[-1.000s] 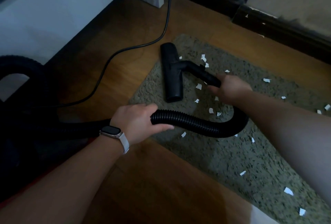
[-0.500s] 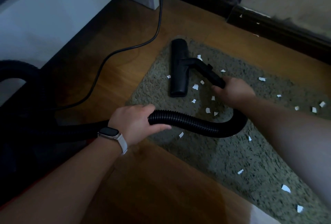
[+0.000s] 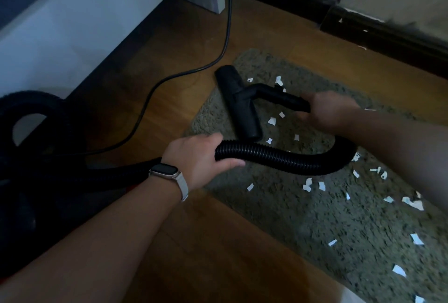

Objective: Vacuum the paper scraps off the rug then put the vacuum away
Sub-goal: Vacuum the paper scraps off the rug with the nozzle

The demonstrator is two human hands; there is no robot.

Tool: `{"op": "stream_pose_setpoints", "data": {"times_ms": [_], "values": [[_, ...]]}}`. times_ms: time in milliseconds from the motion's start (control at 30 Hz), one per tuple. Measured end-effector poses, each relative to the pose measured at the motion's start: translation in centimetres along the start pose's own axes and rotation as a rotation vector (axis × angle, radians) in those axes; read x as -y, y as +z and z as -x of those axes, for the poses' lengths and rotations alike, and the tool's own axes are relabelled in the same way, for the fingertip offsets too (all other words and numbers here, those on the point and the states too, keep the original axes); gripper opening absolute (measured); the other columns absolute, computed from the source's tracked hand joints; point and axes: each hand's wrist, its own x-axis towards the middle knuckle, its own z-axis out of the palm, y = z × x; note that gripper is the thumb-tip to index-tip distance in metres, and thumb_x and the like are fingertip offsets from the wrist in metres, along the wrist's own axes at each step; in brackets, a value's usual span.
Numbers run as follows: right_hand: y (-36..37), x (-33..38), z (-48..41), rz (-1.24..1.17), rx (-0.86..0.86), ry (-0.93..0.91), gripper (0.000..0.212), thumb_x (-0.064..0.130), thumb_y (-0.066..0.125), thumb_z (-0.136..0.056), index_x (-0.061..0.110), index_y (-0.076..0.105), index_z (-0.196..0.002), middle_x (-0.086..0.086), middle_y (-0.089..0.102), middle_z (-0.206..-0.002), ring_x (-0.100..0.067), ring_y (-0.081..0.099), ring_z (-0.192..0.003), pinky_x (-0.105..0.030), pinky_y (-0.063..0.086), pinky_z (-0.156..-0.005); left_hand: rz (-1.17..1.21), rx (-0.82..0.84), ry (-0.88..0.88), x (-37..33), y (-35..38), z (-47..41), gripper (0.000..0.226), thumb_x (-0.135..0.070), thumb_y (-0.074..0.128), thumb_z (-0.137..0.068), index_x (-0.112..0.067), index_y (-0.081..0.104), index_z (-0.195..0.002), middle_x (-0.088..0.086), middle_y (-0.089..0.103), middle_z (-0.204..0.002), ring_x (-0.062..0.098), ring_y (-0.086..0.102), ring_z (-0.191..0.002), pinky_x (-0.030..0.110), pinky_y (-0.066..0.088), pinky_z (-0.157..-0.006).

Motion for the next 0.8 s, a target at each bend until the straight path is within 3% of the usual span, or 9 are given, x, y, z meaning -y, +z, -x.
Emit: {"op": "stream_pose_setpoints", "data": {"times_ms": [100,167,400,667,800], "values": [[-0.4,-1.1,-0.7,0.017,-0.010,0.009,0.030,0.052,0.052,-0.097,0.028,0.055,-0.116,0.001,0.060,-0.076,-0.015,0.059,-0.063,-0.026,0.041,-0.048,-0.009,-0.006,-0.039,-0.8,0.8,-0.8,0.070,-0.096,0.013,-0.075,-0.034,0.045,-0.085,-0.012,0.051,-0.064,0.003,0.049,-0.051,0.025,0.038,-0.040],[-0.1,-1.2,-1.1,0.011,-0.026,-0.030,0.032,0.051,0.052,-0.097,0.027,0.055,-0.118,0.002,0.059,-0.076,-0.015,0.058,-0.064,-0.027,0.042,-0.050,-0.033,-0.025,-0.035,-1.4,1.4,-0.9,0.069,-0.095,0.014,-0.077,-0.033,0.043,-0.084,-0.012,0.049,-0.062,0.005,0.048,-0.049,0.024,0.033,-0.038],[1.4,-0.4,-2.0,-0.017,-0.024,-0.153,0.033,0.055,0.052,-0.096,0.033,0.053,-0.120,0.009,0.054,-0.077,-0.008,0.050,-0.064,-0.024,0.033,-0.050,-0.125,-0.062,0.002,-2.0,2.8,0.4,0.075,-0.094,0.009,-0.078,-0.030,0.048,-0.083,-0.012,0.049,-0.059,0.008,0.048,-0.045,0.022,0.038,-0.037],[0.4,-3.7,-1.8,-0.108,-0.038,-0.059,0.040,0.053,0.052,-0.097,0.030,0.055,-0.130,0.002,0.059,-0.075,-0.015,0.057,-0.063,-0.025,0.038,-0.048,-0.100,-0.189,0.062,-3.1,1.9,-0.6,0.066,-0.088,0.030,-0.082,-0.026,0.053,-0.077,-0.011,0.050,-0.055,0.011,0.048,-0.041,0.019,0.025,-0.037],[-0.2,-4.5,-2.0,-0.221,-0.078,0.077,0.038,0.053,0.055,-0.096,0.026,0.057,-0.123,-0.001,0.062,-0.078,-0.017,0.060,-0.064,-0.024,0.040,-0.048,-0.056,-0.180,0.027,-3.4,1.6,-0.8,0.068,-0.091,0.027,-0.080,-0.029,0.054,-0.082,-0.012,0.052,-0.059,0.011,0.052,-0.046,0.023,0.039,-0.039]]}}
